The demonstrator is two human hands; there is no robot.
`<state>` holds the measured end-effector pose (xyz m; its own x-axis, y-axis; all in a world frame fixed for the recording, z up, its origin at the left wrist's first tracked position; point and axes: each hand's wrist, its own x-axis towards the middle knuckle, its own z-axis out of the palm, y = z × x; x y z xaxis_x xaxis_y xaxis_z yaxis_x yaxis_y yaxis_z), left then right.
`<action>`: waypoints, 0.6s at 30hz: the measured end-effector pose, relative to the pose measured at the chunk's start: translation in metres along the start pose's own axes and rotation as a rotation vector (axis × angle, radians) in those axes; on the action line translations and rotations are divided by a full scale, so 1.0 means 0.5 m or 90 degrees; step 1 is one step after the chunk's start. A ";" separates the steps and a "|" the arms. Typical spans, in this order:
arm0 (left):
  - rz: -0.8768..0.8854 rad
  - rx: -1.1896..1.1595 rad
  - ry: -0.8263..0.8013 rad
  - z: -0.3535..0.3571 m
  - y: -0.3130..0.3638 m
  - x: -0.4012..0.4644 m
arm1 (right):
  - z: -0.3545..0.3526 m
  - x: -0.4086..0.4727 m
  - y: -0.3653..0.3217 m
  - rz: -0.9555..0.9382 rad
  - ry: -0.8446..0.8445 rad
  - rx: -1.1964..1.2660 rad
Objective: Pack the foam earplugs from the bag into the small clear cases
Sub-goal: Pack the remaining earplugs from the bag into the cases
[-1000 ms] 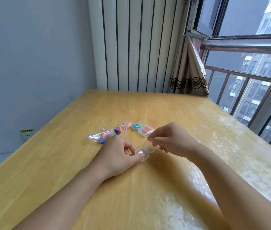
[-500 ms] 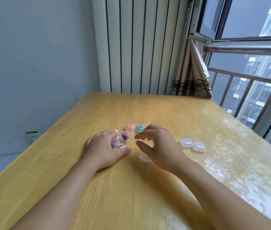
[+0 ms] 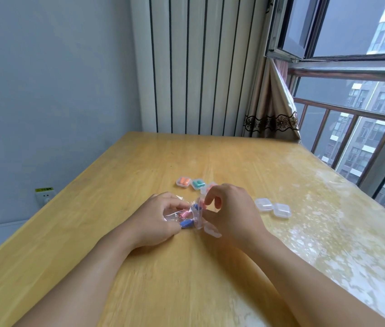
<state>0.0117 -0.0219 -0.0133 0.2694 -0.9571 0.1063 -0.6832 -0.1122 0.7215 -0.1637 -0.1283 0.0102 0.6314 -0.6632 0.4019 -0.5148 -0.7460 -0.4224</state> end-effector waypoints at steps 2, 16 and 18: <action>0.008 -0.033 0.017 -0.002 0.002 -0.001 | 0.000 0.002 0.003 -0.002 -0.005 0.013; 0.040 -0.023 0.057 -0.003 0.014 -0.008 | 0.003 0.014 -0.008 -0.023 -0.133 -0.075; 0.043 -0.032 0.050 -0.001 0.017 -0.007 | 0.005 0.018 -0.020 -0.001 -0.131 -0.116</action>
<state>0.0051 -0.0194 -0.0073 0.2782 -0.9377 0.2079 -0.6669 -0.0328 0.7444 -0.1514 -0.1264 0.0162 0.7272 -0.6497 0.2214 -0.5979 -0.7580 -0.2607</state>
